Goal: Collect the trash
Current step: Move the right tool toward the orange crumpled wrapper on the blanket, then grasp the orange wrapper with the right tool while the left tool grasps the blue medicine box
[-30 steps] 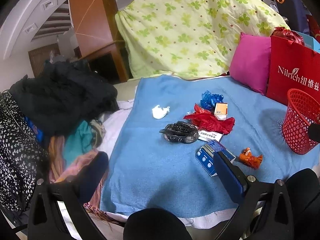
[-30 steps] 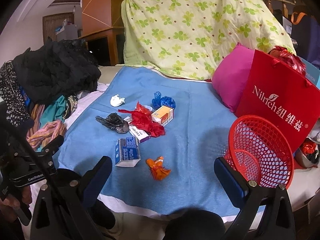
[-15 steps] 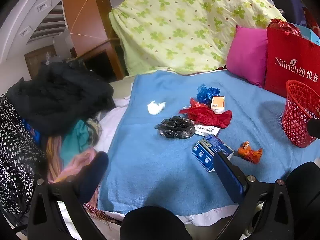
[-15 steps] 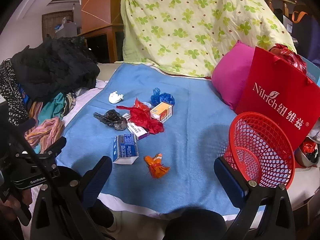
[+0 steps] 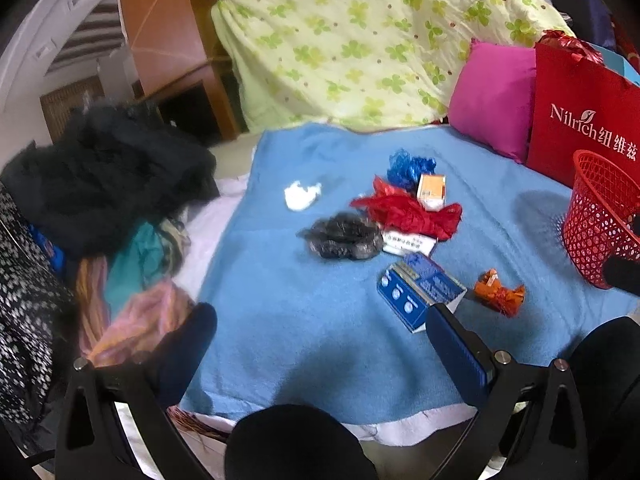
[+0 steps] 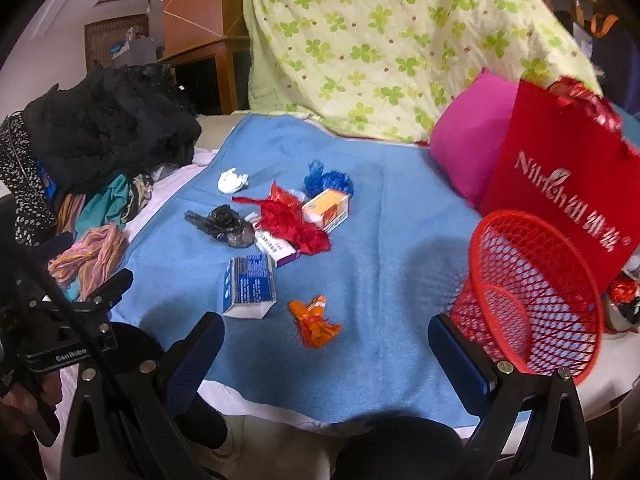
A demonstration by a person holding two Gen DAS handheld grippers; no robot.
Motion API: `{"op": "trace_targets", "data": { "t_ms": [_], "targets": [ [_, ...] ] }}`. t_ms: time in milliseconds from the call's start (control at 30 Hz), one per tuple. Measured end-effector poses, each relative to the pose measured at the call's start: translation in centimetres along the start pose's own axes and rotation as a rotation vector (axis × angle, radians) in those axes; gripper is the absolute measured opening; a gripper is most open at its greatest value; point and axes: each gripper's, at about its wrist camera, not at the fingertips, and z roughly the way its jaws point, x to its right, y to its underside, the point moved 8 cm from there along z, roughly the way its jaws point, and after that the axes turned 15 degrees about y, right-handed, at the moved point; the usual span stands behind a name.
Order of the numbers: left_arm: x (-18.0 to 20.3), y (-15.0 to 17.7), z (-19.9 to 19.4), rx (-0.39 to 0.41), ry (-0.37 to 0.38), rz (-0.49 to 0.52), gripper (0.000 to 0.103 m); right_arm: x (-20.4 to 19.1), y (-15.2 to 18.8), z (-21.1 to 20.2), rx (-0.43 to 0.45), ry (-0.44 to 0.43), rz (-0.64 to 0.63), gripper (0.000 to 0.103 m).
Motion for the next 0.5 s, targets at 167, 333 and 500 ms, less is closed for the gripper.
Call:
{"op": "trace_targets", "data": {
  "t_ms": [167, 333, 500],
  "targets": [
    [-1.0, 1.3, 2.1, -0.054, 0.014, -0.048, 0.103, -0.6, 1.9, 4.1, -0.078, -0.065, -0.015, 0.093],
    [-1.4, 2.5, 3.8, -0.101, 0.081, -0.112, 0.103, -2.1, 3.5, 9.9, -0.182, -0.139, -0.028, 0.07],
    [-1.4, 3.1, 5.2, -0.137, 0.114, -0.159, 0.103, -4.1, 4.1, 13.4, -0.254, -0.216, -0.026, 0.057]
  ]
}}
